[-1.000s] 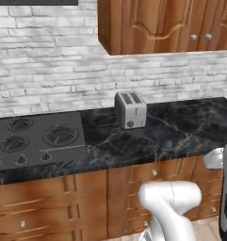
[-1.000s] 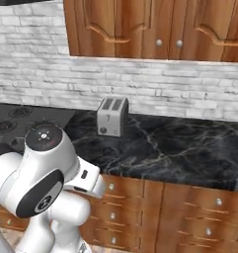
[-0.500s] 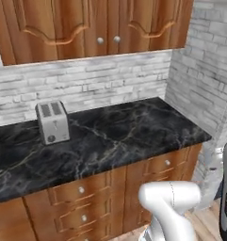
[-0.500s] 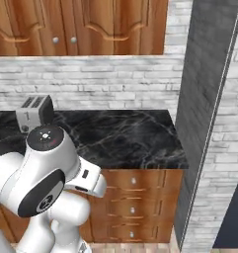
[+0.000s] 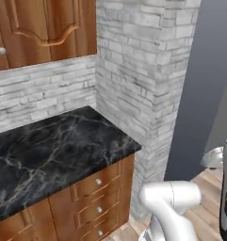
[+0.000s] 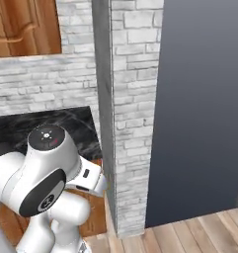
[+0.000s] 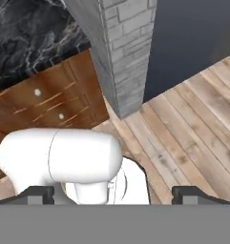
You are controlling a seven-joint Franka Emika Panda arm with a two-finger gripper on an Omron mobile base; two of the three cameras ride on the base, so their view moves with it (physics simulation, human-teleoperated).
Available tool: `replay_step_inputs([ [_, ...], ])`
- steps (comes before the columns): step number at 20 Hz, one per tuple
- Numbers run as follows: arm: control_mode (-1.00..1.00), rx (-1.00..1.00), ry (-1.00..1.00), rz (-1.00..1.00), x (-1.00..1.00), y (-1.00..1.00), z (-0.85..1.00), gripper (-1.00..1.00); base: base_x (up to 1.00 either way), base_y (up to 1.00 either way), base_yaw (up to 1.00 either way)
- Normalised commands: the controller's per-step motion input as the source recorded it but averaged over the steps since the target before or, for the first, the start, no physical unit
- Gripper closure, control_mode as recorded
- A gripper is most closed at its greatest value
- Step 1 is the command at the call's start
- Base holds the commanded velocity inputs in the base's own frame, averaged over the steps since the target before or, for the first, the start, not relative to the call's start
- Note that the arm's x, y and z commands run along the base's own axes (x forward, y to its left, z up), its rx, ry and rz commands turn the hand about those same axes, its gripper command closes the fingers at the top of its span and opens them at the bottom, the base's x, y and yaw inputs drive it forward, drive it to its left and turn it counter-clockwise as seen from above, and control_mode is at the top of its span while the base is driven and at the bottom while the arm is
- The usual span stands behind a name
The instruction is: Four empty soda cans are scattered around the kitchen. Gather all the cans and cluster them next to the stove for recycling.
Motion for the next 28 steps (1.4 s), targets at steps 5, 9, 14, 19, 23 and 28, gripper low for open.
replay_step_inputs([
  [5, 1.0, 0.0, 0.0, 0.0, 0.0, 0.0, 0.0, -1.0, 0.0, -1.0, -0.45],
  [9, 1.0, 0.0, 0.0, 0.0, 0.0, 0.0, 0.0, -1.0, 0.02, -1.0, -0.47],
  [14, 1.0, 0.0, 0.0, 0.0, 0.0, 0.0, 0.0, -1.0, 0.01, -0.96, -0.49],
  [19, 1.0, 0.0, 0.0, 0.0, 0.0, 0.0, 0.0, -1.0, 0.04, -0.89, -0.48],
  [23, 1.0, 0.0, 0.0, 0.0, 0.0, 0.0, 0.0, -1.0, 0.36, -0.67, -0.42],
  [28, 1.0, 0.0, 0.0, 0.0, 0.0, 0.0, 0.0, -1.0, 0.45, -0.64, -0.39],
])
